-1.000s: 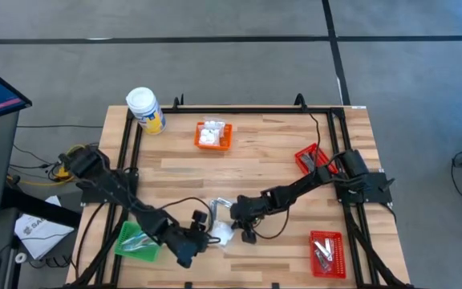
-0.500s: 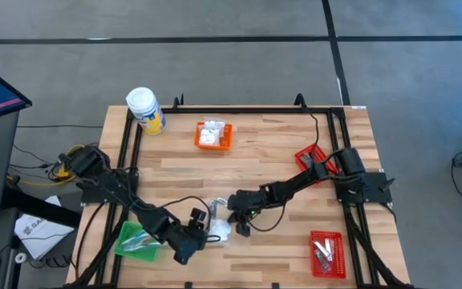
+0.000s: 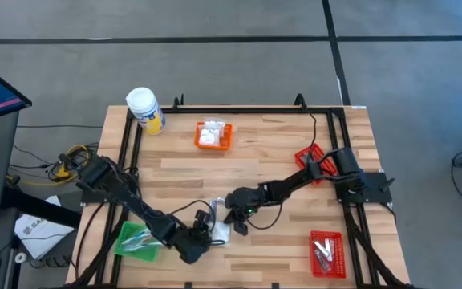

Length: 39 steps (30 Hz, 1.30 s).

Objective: Pick & Place Travel size toiletries
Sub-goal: Put the white cotton pack into the orange basket

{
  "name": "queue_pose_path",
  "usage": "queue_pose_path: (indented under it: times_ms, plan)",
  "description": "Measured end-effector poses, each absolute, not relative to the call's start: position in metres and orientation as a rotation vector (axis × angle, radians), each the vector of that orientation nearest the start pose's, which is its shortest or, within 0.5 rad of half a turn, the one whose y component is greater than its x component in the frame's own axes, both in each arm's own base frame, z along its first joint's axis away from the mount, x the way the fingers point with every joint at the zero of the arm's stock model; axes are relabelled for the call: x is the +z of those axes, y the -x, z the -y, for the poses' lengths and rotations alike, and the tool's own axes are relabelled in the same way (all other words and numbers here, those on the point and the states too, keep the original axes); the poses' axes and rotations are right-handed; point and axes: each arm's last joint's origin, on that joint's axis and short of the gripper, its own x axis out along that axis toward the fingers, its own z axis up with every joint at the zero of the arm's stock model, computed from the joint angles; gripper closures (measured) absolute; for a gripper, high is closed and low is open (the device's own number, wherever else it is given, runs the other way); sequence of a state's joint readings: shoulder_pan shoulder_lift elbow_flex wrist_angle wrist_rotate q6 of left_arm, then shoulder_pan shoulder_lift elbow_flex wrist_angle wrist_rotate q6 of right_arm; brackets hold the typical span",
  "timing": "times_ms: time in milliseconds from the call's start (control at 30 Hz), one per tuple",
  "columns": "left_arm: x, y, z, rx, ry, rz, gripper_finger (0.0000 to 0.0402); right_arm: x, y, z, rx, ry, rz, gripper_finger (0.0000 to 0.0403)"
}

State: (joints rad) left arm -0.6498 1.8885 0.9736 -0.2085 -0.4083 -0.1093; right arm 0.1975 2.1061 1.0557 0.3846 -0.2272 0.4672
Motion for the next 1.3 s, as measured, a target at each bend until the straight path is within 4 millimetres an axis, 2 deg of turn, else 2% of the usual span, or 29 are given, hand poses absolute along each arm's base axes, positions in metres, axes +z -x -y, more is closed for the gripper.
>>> queue_pose_path:
  times_ms: [167, 267, 367, 500, 867, 1000, 1100, 1300]
  plan:
    - [0.119, -0.277, 0.199, -0.113, -0.485, -0.918, 0.0253, 0.088, -0.396, -0.085, 0.281, -0.442, -0.744, 0.0403]
    - [0.125, -0.276, 0.196, -0.078, -0.465, -0.901, 0.0267, 0.087, -0.396, -0.085, 0.288, -0.429, -0.745, 0.0403]
    - [0.128, -0.279, 0.194, -0.057, -0.427, -0.892, 0.0307, 0.087, -0.396, -0.085, 0.295, -0.416, -0.743, 0.0403]
    - [0.127, -0.281, 0.191, -0.045, -0.347, -0.910, 0.0387, 0.087, -0.396, -0.085, 0.300, -0.406, -0.744, 0.0403]
    - [0.126, -0.279, 0.189, 0.002, -0.268, -0.937, 0.0401, 0.087, -0.394, -0.085, 0.333, -0.320, -0.737, 0.0403]
    - [0.130, -0.274, 0.186, 0.029, -0.224, -0.978, 0.0401, 0.097, -0.394, -0.083, 0.269, -0.251, -0.714, 0.0403]
    - [0.145, -0.271, 0.183, 0.029, -0.197, -0.955, 0.0401, 0.105, -0.388, -0.084, 0.196, -0.164, -0.737, 0.0403]
    - [0.191, -0.260, 0.168, 0.036, -0.059, -0.781, 0.0401, 0.130, -0.376, -0.093, 0.008, 0.011, -0.743, 0.0403]
